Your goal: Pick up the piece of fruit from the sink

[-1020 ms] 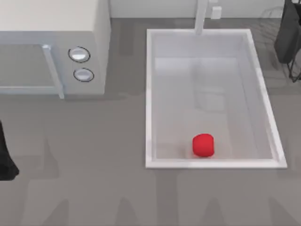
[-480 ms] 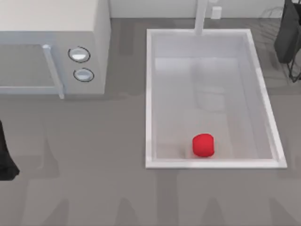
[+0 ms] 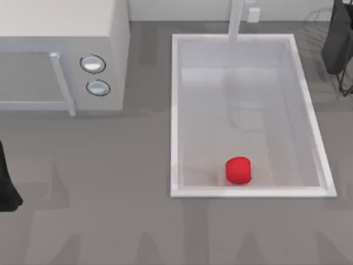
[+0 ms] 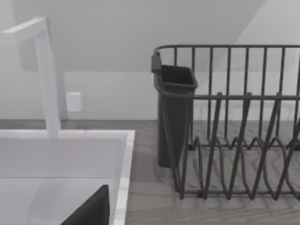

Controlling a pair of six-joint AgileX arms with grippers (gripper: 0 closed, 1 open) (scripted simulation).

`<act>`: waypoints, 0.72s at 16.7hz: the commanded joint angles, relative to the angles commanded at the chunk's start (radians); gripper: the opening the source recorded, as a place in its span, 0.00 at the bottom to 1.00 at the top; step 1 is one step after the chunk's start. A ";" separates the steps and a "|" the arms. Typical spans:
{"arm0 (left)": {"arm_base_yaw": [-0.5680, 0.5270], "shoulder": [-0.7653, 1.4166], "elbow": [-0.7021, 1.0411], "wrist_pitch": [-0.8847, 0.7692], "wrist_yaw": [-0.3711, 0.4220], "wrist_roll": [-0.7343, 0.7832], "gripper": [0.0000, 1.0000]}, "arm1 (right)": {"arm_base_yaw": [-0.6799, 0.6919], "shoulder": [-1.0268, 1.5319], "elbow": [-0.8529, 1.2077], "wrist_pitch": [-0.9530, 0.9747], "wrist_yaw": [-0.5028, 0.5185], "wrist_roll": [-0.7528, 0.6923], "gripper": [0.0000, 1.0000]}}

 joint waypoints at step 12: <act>0.000 0.000 0.000 0.000 0.000 0.000 1.00 | 0.046 0.156 0.147 -0.097 0.000 0.047 1.00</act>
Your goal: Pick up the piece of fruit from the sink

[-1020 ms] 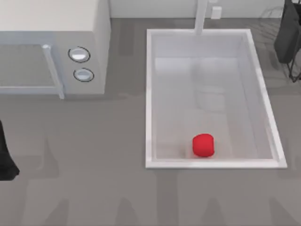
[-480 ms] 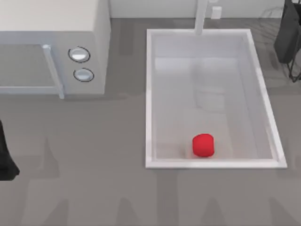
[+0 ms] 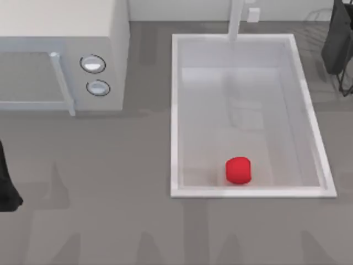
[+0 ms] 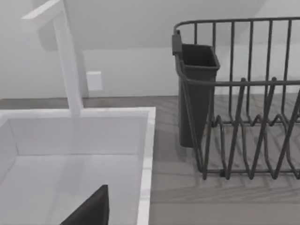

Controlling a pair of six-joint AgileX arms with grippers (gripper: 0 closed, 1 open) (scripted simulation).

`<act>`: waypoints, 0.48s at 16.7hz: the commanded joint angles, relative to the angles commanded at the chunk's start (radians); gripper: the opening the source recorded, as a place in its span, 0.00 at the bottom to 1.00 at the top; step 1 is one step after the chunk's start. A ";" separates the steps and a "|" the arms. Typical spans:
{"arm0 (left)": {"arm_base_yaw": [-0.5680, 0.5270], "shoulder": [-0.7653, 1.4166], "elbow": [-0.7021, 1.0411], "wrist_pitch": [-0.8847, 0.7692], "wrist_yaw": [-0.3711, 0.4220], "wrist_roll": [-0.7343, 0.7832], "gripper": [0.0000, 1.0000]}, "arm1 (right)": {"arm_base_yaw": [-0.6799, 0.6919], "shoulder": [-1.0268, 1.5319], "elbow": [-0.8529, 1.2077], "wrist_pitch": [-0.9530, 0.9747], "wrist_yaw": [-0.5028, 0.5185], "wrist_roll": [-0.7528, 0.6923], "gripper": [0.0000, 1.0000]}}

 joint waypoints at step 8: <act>0.000 0.000 0.000 0.000 0.000 0.000 1.00 | 0.175 0.728 0.580 -0.374 0.001 0.181 1.00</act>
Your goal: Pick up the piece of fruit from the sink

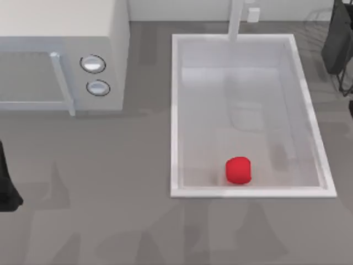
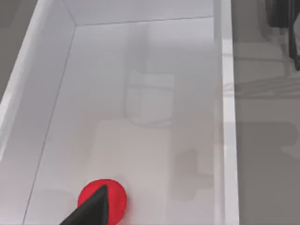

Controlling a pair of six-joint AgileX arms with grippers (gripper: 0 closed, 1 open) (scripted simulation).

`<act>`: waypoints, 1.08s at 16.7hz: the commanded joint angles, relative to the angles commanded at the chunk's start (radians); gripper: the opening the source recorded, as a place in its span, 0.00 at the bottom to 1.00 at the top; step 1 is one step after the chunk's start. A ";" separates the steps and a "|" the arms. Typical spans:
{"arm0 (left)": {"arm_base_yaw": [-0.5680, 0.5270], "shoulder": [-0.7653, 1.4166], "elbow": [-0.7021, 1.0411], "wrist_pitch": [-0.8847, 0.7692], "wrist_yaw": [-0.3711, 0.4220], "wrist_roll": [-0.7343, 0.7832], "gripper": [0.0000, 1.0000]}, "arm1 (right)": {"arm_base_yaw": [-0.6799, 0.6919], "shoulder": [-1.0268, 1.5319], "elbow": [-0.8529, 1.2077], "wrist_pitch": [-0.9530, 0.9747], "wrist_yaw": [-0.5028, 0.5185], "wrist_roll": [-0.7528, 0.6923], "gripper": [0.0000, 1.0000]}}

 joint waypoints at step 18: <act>0.000 0.000 0.000 0.000 0.000 0.000 1.00 | 0.290 1.289 0.969 -0.622 0.002 0.301 1.00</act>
